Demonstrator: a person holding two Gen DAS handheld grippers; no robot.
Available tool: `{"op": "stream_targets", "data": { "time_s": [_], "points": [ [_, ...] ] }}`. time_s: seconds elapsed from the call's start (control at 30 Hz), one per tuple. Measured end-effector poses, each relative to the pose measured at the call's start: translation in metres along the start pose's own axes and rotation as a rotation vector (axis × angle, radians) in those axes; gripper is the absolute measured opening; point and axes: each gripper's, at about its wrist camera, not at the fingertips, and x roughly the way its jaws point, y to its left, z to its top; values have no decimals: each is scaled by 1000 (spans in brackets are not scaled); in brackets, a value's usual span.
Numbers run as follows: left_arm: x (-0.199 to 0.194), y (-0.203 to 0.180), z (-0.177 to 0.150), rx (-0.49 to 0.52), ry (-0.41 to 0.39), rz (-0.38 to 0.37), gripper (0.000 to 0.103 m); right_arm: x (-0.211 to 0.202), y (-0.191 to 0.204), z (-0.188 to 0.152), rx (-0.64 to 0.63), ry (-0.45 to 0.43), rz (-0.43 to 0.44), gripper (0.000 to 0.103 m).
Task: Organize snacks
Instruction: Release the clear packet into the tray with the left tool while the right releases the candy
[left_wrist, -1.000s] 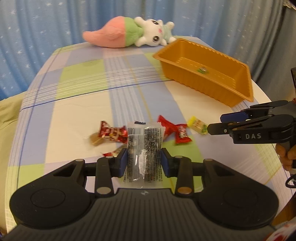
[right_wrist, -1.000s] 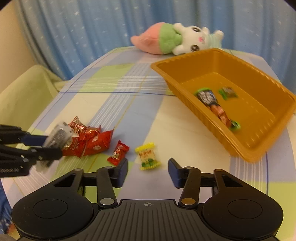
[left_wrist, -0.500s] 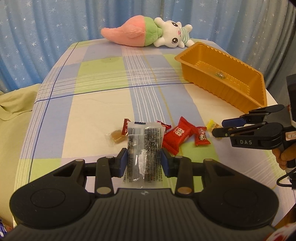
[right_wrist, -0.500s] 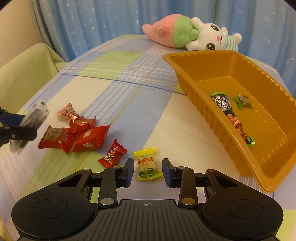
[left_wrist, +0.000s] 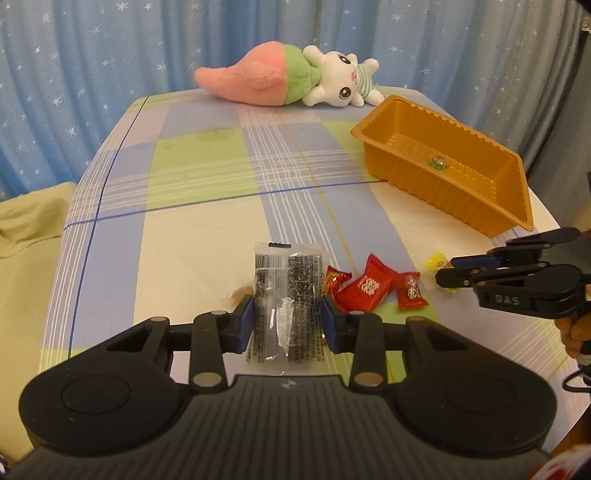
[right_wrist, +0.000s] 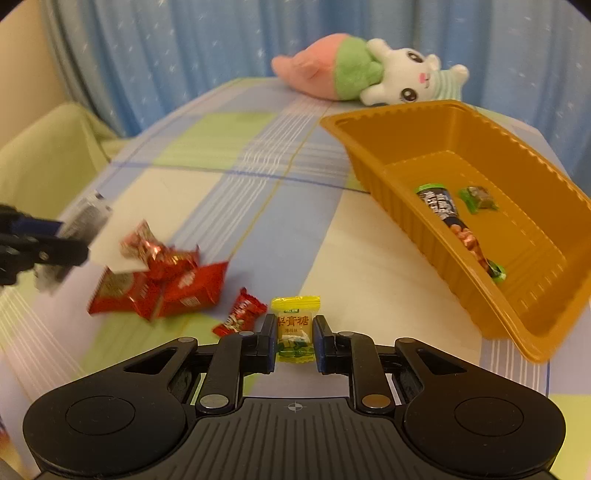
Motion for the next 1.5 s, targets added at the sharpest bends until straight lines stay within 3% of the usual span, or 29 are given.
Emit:
{"op": "stream_targets", "data": {
  "time_s": [0.37,0.73,1.07,1.5],
  "points": [
    [3,-35,35,58,-47,-61,35,-64,-29,9,158,-102,-10,20],
    [16,-118,89,39,-101,-112,35,-104,-108,29,194,-166,-37,20],
    [57,-185,134,-8,-90,-124,35,-88,-170,56,166,-153,-36,20],
    [101,-209,152,-45,-27,-79,35,-41,-214,76,155,-93,-15,20]
  ]
}}
